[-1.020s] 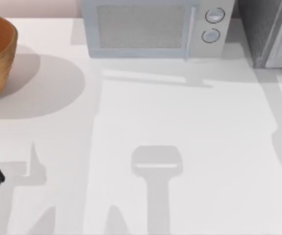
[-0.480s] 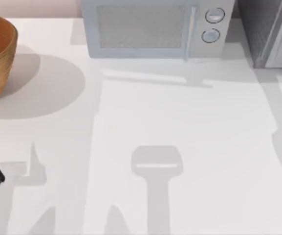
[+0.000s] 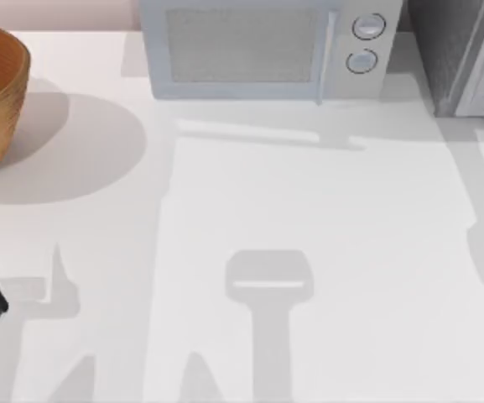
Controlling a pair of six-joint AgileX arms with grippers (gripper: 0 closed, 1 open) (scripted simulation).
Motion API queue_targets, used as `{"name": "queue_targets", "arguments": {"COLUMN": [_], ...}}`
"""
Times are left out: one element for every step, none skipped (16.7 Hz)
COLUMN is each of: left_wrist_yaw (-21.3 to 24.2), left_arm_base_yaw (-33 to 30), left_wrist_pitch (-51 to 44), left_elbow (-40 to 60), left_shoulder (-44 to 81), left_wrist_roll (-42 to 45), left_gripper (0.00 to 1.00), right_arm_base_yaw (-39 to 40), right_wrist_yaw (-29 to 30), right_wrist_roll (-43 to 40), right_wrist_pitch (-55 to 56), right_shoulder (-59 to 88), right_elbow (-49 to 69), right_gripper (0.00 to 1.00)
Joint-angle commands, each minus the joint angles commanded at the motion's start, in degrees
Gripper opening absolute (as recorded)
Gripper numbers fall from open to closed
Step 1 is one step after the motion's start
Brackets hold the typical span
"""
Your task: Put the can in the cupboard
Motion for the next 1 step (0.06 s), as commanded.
{"name": "queue_targets", "arguments": {"left_wrist_yaw": [0.00], "left_arm_base_yaw": [0.00], "left_wrist_pitch": [0.00], "left_elbow": [0.00], "left_shoulder": [0.00], "left_wrist_roll": [0.00], "left_gripper": [1.00], "right_arm_base_yaw": [0.00], "right_wrist_yaw": [0.00], "right_wrist_roll": [0.00], "right_wrist_pitch": [0.00], "right_shoulder": [0.00], "right_elbow": [0.00], "right_gripper": [1.00]}}
